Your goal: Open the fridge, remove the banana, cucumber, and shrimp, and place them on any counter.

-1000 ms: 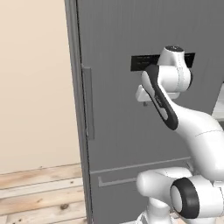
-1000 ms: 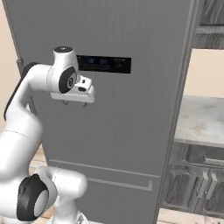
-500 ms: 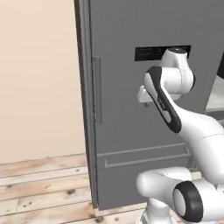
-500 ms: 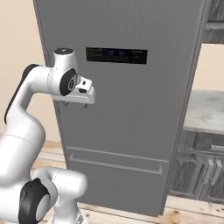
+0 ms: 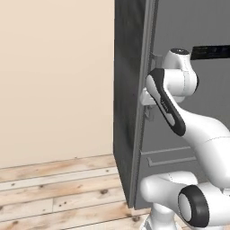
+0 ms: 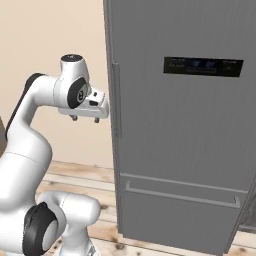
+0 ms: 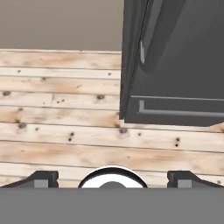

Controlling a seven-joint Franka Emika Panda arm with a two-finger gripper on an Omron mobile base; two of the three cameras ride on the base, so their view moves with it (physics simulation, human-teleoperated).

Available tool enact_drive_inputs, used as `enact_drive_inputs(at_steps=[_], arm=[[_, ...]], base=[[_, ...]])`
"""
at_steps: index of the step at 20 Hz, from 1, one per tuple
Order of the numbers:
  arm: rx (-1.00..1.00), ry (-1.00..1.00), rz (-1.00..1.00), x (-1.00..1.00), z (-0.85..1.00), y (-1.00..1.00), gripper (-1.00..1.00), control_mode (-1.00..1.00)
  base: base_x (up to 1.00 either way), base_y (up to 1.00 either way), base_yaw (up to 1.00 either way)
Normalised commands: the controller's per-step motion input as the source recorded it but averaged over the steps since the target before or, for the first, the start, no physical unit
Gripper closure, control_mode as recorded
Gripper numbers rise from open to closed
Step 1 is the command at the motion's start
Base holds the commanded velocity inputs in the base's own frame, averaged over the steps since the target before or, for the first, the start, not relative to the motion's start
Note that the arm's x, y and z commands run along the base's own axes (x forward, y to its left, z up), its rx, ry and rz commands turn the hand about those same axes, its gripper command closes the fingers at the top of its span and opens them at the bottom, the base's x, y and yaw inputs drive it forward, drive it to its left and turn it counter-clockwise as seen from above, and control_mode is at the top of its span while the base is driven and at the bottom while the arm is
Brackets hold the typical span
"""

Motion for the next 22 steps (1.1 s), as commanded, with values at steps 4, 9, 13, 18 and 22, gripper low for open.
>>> enact_drive_inputs(at_steps=[4,9,13,18,22], arm=[[0.0,0.0,0.0,0.0,0.0,0.0,-1.0,1.0],[0.0,0.0,0.0,0.0,0.0,0.0,-1.0,1.0],[0.0,0.0,0.0,0.0,0.0,0.0,-1.0,1.0],[0.0,0.0,0.0,0.0,0.0,0.0,-1.0,1.0],[0.03,-0.4,0.0,0.01,0.0,-0.33,-1.0,-1.0]], base=[[-0.07,0.12,0.0],[0.0,0.0,0.0],[0.0,0.0,0.0],[0.0,-0.01,0.0],[0.0,0.0,0.0]])
